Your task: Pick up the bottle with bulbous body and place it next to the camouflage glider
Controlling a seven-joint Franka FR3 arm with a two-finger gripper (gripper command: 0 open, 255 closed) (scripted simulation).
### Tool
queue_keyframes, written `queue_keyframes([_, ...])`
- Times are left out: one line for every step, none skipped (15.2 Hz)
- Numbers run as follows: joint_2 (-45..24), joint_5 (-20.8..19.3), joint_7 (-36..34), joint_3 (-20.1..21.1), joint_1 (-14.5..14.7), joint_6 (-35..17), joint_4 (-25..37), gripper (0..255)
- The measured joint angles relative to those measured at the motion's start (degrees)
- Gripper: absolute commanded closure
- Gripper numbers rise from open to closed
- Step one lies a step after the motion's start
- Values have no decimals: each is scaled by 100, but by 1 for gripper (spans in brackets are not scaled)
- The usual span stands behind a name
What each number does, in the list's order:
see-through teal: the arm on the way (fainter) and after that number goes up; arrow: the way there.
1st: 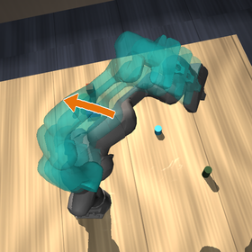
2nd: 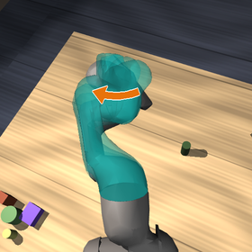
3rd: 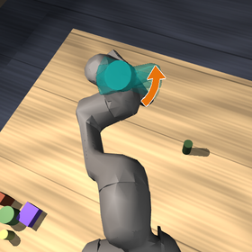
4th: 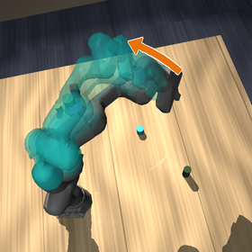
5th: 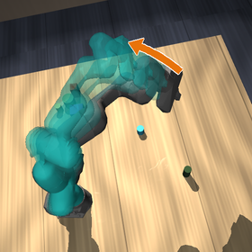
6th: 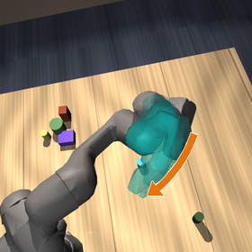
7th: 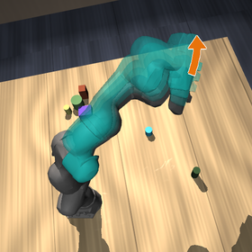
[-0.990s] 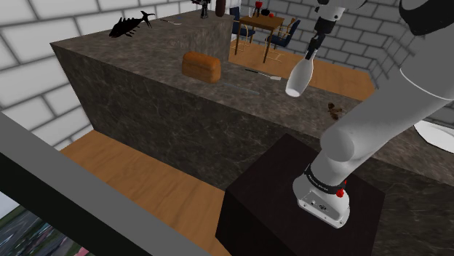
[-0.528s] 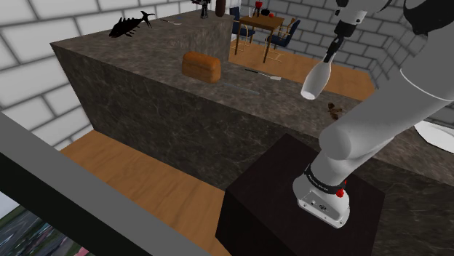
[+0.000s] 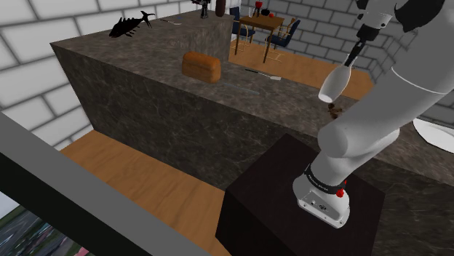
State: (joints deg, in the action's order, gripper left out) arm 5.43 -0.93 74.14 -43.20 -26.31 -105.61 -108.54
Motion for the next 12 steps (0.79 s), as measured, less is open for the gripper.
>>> queue_keyframes([-173,117,247,-141,-77,44,166,255])
queue_keyframes([-296,206,454,-247,-148,110,316,255])
queue_keyframes([-407,291,625,-331,-211,103,380,255])
queue_keyframes([-570,412,829,-428,-294,163,542,255])
queue_keyframes([-698,515,1033,-515,-385,172,624,255])
queue_keyframes([-824,613,1219,-592,-478,237,759,255])
queue_keyframes([-951,717,1403,-660,-577,237,827,255])
queue_keyframes([-1155,879,1632,-734,-715,270,973,255])
queue_keyframes([-1353,1039,1837,-780,-850,301,1112,255])
queue_keyframes([-1509,1166,2043,-829,-1003,386,1276,255])
queue_keyframes([-1679,1301,2230,-861,-1162,470,1452,255])
queue_keyframes([-1893,1467,2436,-883,-1363,590,1692,255])
